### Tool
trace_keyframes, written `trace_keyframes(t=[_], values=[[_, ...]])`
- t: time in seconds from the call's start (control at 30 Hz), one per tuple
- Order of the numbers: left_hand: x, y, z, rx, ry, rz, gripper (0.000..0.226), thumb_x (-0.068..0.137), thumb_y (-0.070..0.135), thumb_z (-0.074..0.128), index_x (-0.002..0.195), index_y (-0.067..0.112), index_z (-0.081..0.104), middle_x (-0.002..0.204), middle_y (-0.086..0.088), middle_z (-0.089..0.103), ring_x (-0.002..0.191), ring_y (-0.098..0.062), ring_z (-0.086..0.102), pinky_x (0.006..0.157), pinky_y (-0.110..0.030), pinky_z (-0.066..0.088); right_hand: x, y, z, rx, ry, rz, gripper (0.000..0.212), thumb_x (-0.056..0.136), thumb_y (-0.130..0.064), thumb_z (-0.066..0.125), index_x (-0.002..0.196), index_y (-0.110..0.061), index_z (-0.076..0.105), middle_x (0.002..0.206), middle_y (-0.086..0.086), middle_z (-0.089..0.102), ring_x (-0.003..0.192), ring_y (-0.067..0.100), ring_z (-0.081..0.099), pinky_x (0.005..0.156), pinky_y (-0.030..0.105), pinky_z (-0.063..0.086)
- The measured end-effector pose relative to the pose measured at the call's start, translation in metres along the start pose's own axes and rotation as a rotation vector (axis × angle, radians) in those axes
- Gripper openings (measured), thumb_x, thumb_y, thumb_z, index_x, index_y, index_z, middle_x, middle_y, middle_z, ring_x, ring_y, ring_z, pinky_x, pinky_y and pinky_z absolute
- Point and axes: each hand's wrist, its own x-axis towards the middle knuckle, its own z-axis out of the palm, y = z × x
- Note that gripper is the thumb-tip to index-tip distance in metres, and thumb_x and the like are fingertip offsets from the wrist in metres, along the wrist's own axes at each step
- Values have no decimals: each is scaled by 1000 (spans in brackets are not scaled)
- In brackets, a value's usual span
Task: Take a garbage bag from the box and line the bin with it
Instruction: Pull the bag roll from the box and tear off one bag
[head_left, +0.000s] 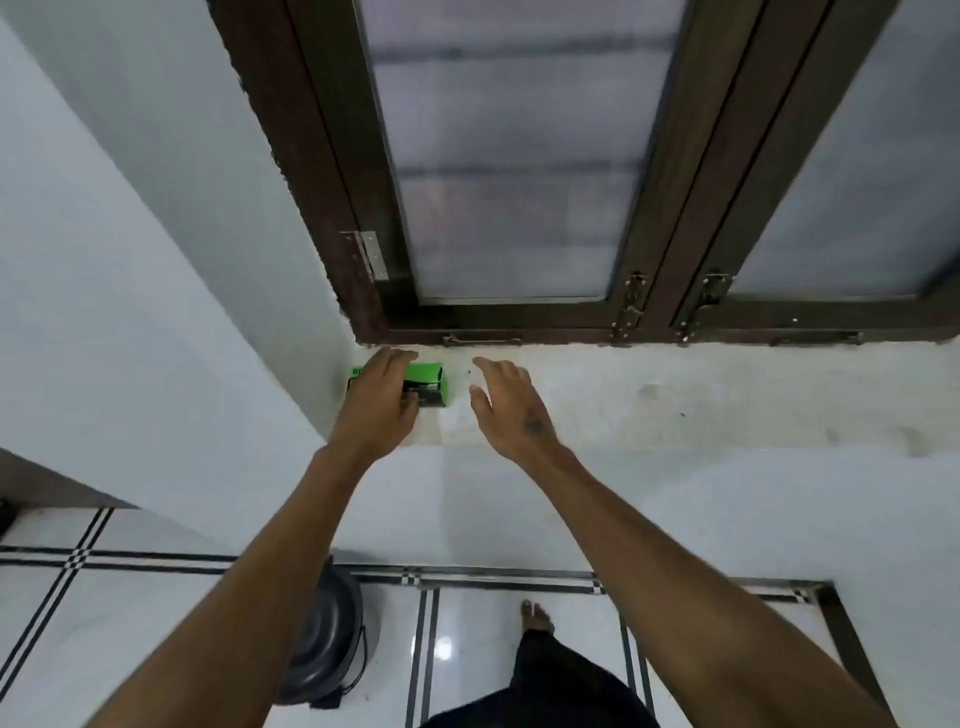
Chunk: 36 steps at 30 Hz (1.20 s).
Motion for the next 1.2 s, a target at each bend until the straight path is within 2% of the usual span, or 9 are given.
trace_keyframes(t=[0.13,0.27,0.4,0.5,0.77,0.93,1.0,1.1,1.2], values=[[13,-13,17,59,-74,-105,54,94,30,60,143,9,50,148,-16,50,142,-40,38,114,-51,35,22,17,14,126,-77,91,39,103,-21,41,141,-13,50,135,12,58,124,26,53,102,39,48],[17,-21,20,32,-123,-159,70,91,59,39,145,18,48,150,-9,50,144,-38,35,117,-52,24,42,16,23,338,-155,192,31,99,-23,51,127,-12,61,105,11,71,92,23,64,81,32,51],[13,-33,25,74,-105,-38,66,89,38,67,148,16,47,148,-11,52,140,-39,40,116,-55,27,54,7,23,581,-236,249,25,95,-23,61,118,-15,64,89,0,66,74,15,62,64,34,58],[16,-41,29,67,-13,7,65,84,21,77,145,16,53,138,-11,60,131,-37,50,111,-56,34,56,8,25,670,-235,312,25,91,-18,68,115,-11,65,84,-1,64,65,9,61,53,25,57],[16,-48,32,21,67,82,62,79,21,81,137,20,61,125,-7,66,118,-34,58,106,-56,39,64,11,22,777,-312,336,36,85,2,71,119,-8,63,109,23,65,83,23,66,65,34,60],[9,-44,38,-27,84,24,60,78,27,82,134,27,63,124,-1,67,120,-29,52,110,-74,18,59,7,21,787,-324,324,39,82,10,65,115,-11,65,109,20,63,88,23,65,76,43,61],[8,-40,40,-86,82,22,58,79,26,81,134,26,63,125,-2,66,119,-31,53,110,-73,26,56,10,19,788,-288,325,34,84,7,68,112,-12,66,103,15,62,87,20,65,75,40,63],[15,-37,38,-173,61,66,55,81,27,77,134,20,64,124,-8,68,114,-35,57,95,-56,49,57,19,15,735,-237,331,29,81,-3,75,106,-15,68,98,13,61,83,18,63,78,41,62],[16,-32,37,-146,28,100,57,78,29,78,133,22,65,123,-6,68,112,-33,59,91,-49,51,54,24,9,684,-268,357,38,72,-13,78,108,-17,69,102,11,67,90,20,66,84,39,60]])
